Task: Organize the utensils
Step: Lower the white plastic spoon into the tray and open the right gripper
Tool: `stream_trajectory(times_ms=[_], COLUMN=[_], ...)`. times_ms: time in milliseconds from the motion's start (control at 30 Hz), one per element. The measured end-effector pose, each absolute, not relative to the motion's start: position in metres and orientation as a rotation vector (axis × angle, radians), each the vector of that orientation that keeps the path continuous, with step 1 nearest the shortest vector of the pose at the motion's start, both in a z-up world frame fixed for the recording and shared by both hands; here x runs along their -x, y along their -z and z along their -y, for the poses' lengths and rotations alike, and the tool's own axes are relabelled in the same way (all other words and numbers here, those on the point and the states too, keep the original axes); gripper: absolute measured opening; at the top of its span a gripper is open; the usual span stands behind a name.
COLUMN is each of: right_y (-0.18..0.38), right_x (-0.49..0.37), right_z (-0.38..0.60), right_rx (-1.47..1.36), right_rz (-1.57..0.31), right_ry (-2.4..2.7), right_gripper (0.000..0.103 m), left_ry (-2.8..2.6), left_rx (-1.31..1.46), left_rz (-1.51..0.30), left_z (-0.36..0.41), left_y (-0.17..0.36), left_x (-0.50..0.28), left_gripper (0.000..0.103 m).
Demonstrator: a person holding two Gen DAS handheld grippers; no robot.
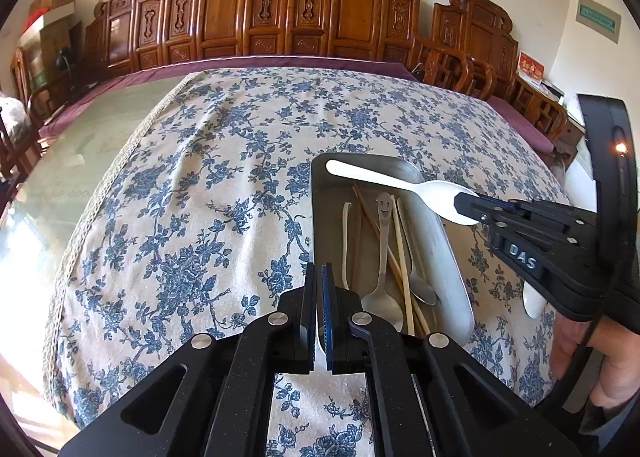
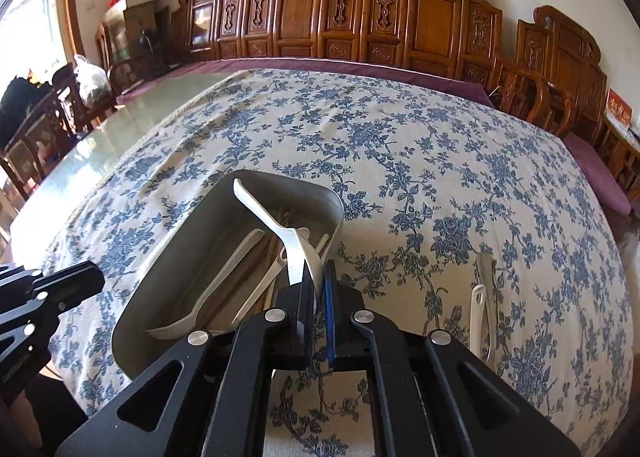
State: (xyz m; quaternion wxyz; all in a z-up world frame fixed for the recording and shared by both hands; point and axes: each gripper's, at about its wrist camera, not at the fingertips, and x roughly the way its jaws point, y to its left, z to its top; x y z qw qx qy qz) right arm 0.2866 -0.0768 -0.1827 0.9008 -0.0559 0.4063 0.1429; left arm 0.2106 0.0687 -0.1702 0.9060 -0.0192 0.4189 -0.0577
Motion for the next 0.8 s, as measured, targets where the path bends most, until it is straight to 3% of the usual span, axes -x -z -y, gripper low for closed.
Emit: stream_trajectory(times_ms=[367,800], right_y=[0.19,0.19], right_x=[-0.295,-0.273], right_z=[0.063,0.049], right_rx=[0.098,0.024], right_rz=[-0.872,-0.882], right_ry=[-0.296,-0.449], right_gripper=[0.006,0.015], left_ry=[0.117,0.112], left_rx=[0.04,0.042], left_rz=[-0.865,-0.863], left_z=[-0.07,-0.071], left_y=[0.171,0.171], left_x=[-0.212,-0.212], left_gripper=[0.002,0.002])
